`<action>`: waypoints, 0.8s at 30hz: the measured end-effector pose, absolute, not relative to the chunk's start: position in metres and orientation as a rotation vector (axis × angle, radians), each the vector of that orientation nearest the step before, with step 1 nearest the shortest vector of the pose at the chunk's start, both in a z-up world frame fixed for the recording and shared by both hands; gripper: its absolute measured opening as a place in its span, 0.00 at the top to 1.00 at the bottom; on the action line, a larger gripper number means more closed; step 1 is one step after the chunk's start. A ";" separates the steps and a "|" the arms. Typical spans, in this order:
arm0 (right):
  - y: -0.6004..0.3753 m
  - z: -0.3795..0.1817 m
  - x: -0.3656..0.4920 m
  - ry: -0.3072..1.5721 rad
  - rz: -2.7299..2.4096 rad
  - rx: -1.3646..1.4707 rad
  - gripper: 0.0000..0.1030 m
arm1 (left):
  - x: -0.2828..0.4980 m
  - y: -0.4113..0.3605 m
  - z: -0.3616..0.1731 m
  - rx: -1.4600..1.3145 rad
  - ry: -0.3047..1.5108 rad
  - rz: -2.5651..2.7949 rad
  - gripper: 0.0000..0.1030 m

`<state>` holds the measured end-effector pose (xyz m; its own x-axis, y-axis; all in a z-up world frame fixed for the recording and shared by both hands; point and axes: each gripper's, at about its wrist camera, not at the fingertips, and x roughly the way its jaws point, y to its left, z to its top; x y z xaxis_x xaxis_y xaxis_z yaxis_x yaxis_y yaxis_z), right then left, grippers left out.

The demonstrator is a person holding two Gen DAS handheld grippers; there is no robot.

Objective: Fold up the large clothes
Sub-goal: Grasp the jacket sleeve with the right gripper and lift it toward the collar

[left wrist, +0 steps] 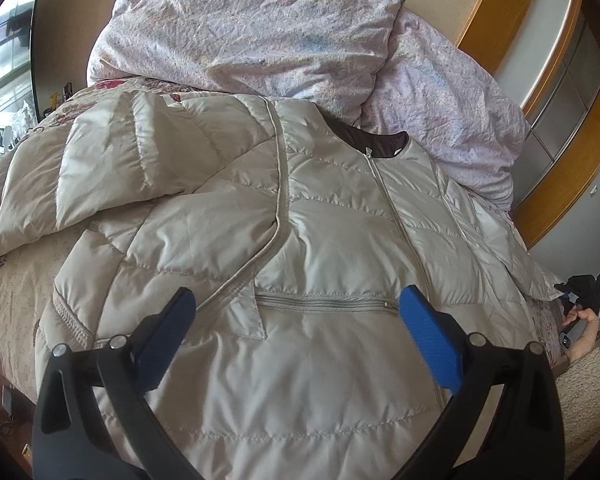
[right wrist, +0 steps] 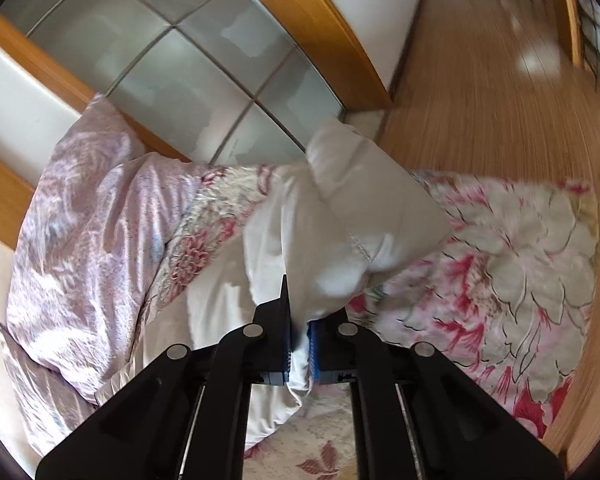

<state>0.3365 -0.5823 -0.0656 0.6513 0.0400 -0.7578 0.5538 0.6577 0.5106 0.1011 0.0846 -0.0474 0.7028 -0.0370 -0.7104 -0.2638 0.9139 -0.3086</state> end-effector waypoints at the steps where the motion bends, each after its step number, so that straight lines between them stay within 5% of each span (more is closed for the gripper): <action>1: -0.575 -0.057 0.340 0.810 -0.313 0.785 0.93 | 0.100 0.086 -0.047 -0.409 0.783 0.133 0.02; 13: -0.418 0.032 0.366 0.707 0.119 0.510 0.93 | 0.089 0.096 -0.044 -0.417 0.760 0.142 0.02; 24: -0.265 0.036 0.349 0.762 0.517 0.318 0.93 | 0.084 0.103 -0.044 -0.427 0.747 0.135 0.02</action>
<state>0.3493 -0.2650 0.0360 0.6086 0.5508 -0.5712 -0.3273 0.8300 0.4516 0.0840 0.1035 -0.0441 0.7297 -0.0314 -0.6830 -0.2680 0.9059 -0.3280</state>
